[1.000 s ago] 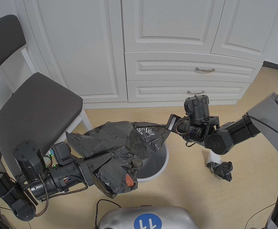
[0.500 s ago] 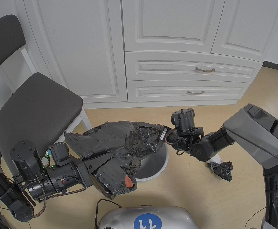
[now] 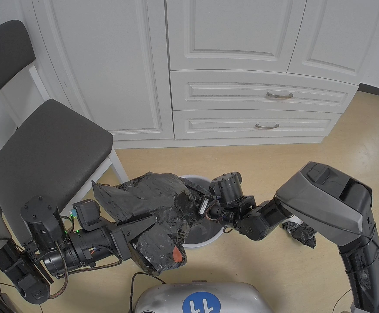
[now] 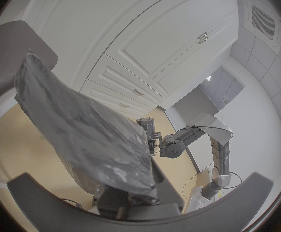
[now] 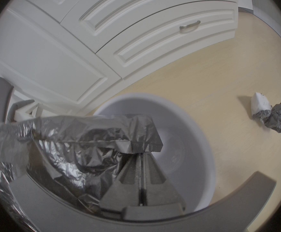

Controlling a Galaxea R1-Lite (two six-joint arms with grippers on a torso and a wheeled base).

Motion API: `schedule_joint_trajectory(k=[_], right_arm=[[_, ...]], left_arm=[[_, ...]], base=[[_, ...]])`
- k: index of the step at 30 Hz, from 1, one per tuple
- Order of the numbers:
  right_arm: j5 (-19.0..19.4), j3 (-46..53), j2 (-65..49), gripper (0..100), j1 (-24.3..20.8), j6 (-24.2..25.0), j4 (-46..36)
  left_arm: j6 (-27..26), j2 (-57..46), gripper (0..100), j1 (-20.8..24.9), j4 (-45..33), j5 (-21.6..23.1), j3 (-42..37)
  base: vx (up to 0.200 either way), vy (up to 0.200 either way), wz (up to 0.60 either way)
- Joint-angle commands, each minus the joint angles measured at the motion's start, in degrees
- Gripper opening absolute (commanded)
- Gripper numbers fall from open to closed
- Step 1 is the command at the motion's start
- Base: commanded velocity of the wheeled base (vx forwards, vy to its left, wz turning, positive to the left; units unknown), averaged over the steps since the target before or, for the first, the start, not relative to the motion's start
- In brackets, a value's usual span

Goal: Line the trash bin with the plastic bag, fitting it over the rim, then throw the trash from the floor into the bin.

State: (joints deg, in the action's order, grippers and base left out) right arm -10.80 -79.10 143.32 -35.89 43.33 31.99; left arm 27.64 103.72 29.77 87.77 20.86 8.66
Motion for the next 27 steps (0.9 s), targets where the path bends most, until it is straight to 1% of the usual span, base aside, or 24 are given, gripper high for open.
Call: schedule_joint_trajectory(k=[1, 5, 9, 13, 17, 19, 20, 21, 23, 24, 27], right_arm=[[-0.10, -0.44, 3.19, 0, -1.29, -0.17, 0.00], [-0.80, -2.19, 5.03, 0, -1.64, -0.08, -0.17], [-0.71, -1.67, 3.19, 0, -0.41, -0.08, 0.09], [-0.27, 1.06, -2.61, 0, 1.96, -1.14, 0.09], [0.08, 4.13, -8.41, 0, 4.95, -4.65, -0.70], [0.08, 4.49, -8.94, 0, 5.13, -4.92, -0.70], [1.22, 5.80, -10.96, 0, 6.62, -6.06, -0.17], [2.01, 6.07, -11.75, 0, 7.32, -6.15, -0.26], [2.80, 6.16, -12.63, 0, 8.03, -6.15, -0.70], [3.86, 6.59, -13.25, 0, 8.56, -6.15, -0.96], [4.12, 6.77, -13.25, 0, 8.82, -6.15, -0.79]], left_arm=[[0.05, 3.51, 0, 1.17, 0.03, -0.20, 0.31], [0.05, 6.67, 0, 1.96, 0.12, -0.47, 1.01], [0.40, 6.94, 0, 1.96, 0.12, -0.56, 1.72], [0.58, 6.85, 0, 1.96, 0.12, -0.56, 1.98], [0.66, 6.94, 0, 1.96, 0.12, -0.56, 2.33], [0.66, 6.94, 0, 1.96, 0.12, -0.56, 2.33], [0.75, 6.94, 0, 1.96, 0.03, -0.56, 2.33], [0.75, 6.94, 0, 2.05, 0.03, -0.56, 2.33], [0.75, 7.02, 0, 2.13, 0.03, -0.56, 2.24], [0.75, 6.94, 0, 2.13, 0.03, -0.56, 2.24], [0.75, 6.94, 0, 2.13, 0.03, -0.56, 2.42]], base=[[0.000, 0.000, 0.00], [0.000, 0.000, 0.00], [0.000, 0.000, 0.00], [0.000, 0.000, 0.00], [0.000, 0.000, 0.00], [0.000, 0.000, 0.00], [0.000, 0.000, 0.00], [0.000, 0.000, 0.00], [0.000, 0.000, 0.00], [0.000, 0.000, 0.00], [0.000, 0.000, 0.00]])
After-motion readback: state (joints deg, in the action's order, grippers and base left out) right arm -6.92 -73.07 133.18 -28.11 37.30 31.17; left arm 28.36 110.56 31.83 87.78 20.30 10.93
